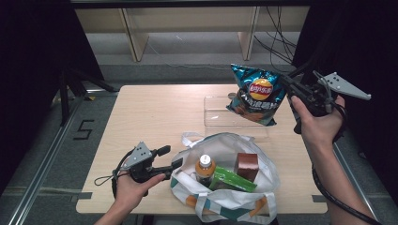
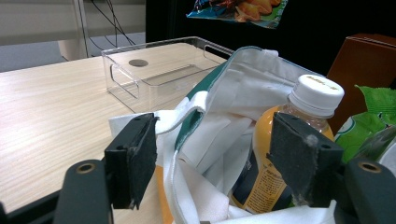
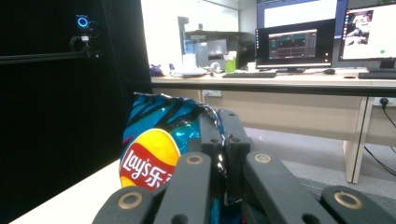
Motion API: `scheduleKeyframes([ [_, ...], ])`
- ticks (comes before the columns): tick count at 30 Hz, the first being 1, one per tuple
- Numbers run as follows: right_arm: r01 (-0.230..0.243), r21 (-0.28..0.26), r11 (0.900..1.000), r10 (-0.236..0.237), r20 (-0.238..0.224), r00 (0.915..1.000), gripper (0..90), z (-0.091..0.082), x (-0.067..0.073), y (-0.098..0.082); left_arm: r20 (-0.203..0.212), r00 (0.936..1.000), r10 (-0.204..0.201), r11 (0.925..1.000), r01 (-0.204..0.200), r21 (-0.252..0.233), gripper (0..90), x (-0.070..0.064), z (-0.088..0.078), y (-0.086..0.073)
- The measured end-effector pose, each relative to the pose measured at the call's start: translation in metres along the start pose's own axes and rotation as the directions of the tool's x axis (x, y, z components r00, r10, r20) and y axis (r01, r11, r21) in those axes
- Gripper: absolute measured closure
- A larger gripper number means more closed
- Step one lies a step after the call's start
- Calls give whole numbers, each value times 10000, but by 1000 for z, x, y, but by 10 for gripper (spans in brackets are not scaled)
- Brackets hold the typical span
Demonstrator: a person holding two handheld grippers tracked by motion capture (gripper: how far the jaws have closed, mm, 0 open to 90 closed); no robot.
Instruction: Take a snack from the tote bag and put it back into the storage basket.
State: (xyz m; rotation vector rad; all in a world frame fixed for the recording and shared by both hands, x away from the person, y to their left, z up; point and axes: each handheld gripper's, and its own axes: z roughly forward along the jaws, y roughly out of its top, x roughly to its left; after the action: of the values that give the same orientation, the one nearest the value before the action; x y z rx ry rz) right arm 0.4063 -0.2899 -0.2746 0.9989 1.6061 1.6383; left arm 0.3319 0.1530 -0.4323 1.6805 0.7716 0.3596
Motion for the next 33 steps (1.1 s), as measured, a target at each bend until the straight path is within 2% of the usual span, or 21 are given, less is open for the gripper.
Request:
scheduleKeyframes([
  [1, -23, -123, 9999, 23, 12, 10000, 900, 1, 0, 0, -5, 10000, -3, 10000, 3, 11, 316, 0, 0, 0],
  [5, -46, 10, 10000, 46, 9, 10000, 900, 3, -2, -1, -47, 9998, -176, 9998, 176, -6, 316, -1, 0, 0],
  [6, -89, 118, 9999, 88, 33, 10000, 900, 4, -1, -1, -57, 9998, -164, 9999, 164, -8, 316, -1, 0, 0],
  [9, -77, -13, 10000, 77, 34, 10000, 900, 6, -3, -1, -83, 9999, -152, 9999, 152, -18, 316, -1, 0, 0],
  [10, -88, 58, 9999, 88, 58, 9999, 900, 7, -3, -2, -47, 10000, 5, 10000, -5, -25, 316, 0, 0, 0],
  [14, 53, 164, 9999, -55, 117, 9999, 900, 10, -4, -2, -44, 10000, -8, 10000, 7, -34, 316, 1, 0, 0],
  [19, 120, 37, 9999, -120, 168, 9998, 900, 14, -5, -3, -51, 10000, -25, 10000, 25, -30, 316, 1, 0, 0],
  [27, 68, 86, 9999, -70, 243, 9997, 900, 19, -9, -3, -55, 10000, -1, 10000, 1, -8, 316, 1, 0, 0],
  [30, 109, 73, 9999, -111, 336, 9994, 900, 22, -10, -3, -57, 9998, 192, 9997, -193, -124, 316, 2, 1, 0],
  [31, 64, 70, 10000, -66, 343, 9994, 900, 22, -11, -4, -44, 10000, -16, 10000, 15, -21, 316, 1, 0, 0],
  [32, 63, 77, 10000, -65, 369, 9993, 900, 23, -11, -4, -43, 9999, 109, 9999, -109, -112, 316, 2, 0, 0],
  [33, 165, 97, 9998, -169, 400, 9991, 900, 23, -13, -4, -29, 10000, 64, 9999, -64, -100, 317, 1, 0, 0],
])
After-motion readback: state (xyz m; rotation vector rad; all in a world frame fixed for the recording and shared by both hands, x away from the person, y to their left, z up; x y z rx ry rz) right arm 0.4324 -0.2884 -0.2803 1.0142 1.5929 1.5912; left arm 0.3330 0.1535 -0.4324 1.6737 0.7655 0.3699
